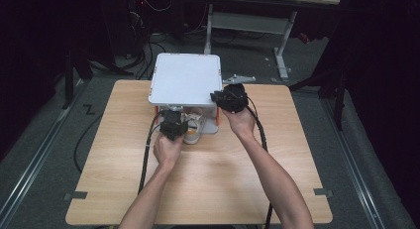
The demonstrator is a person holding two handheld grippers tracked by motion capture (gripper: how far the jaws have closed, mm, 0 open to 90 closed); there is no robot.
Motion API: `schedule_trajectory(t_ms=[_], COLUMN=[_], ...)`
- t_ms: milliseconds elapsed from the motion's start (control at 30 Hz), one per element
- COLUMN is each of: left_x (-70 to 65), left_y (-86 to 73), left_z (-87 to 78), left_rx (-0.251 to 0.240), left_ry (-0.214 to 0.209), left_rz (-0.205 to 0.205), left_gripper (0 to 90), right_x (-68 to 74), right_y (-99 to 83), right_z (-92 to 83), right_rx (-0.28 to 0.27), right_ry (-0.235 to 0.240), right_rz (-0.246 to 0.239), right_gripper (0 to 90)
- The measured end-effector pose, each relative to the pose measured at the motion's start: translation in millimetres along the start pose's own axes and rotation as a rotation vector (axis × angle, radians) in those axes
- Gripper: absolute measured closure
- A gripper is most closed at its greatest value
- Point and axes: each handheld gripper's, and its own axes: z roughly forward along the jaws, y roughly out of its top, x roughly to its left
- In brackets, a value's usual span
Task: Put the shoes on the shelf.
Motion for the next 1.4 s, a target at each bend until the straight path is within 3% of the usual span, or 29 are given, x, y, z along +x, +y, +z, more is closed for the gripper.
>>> schedule_trajectory(t_ms=[267, 467, 633, 800, 867, 933, 1067, 1233, 1333, 1400], left_x=[-2.9, -1.7, -5.0, -9.1, -11.0, -12.4, -12.7, -8.6, -5.8, -5.8], left_y=[0.4, 2.1, 6.9, 6.3, 3.0, -4.0, -21.8, -33.8, -37.7, -39.9], left_z=[-3.1, -11.0, -30.6, -48.3, -56.1, -62.8, -68.4, -60.5, -50.3, -44.9], left_rx=[-0.008, -0.016, -0.087, -0.049, -0.025, 0.013, 0.079, 0.139, 0.167, 0.182], left_ry=[0.018, -0.019, -0.048, -0.057, -0.042, -0.028, 0.003, 0.05, 0.061, 0.062], left_rz=[0.012, -0.002, 0.004, 0.04, 0.048, 0.068, 0.095, 0.057, 0.022, 0.023], left_gripper=[55.7, 45.4, 42.8, 36.3, 30.9, 23.0, 18.8, 15.5, 15.2, 15.2], right_x=[2.3, 2.0, 2.1, 2.0, 1.7, 2.0, 2.2, 4.3, 6.3, 6.2], right_y=[1.1, 0.6, 0.6, 0.8, 0.8, 0.3, -0.1, -0.3, -2.1, -1.9], right_z=[-1.1, -1.4, -1.2, -1.2, -1.1, -1.5, -2.3, -1.5, -1.8, -2.1], right_rx=[0.017, 0.016, 0.015, 0.017, 0.016, 0.015, 0.016, 0.012, 0.001, 0.003], right_ry=[-0.017, -0.019, -0.019, -0.018, -0.017, -0.016, -0.011, -0.025, -0.038, -0.038], right_rz=[-0.04, -0.041, -0.04, -0.037, -0.035, -0.035, -0.037, -0.036, -0.044, -0.041], right_gripper=[74.3, 73.9, 73.9, 73.8, 73.8, 72.7, 70.8, 69.9, 69.8, 69.6])
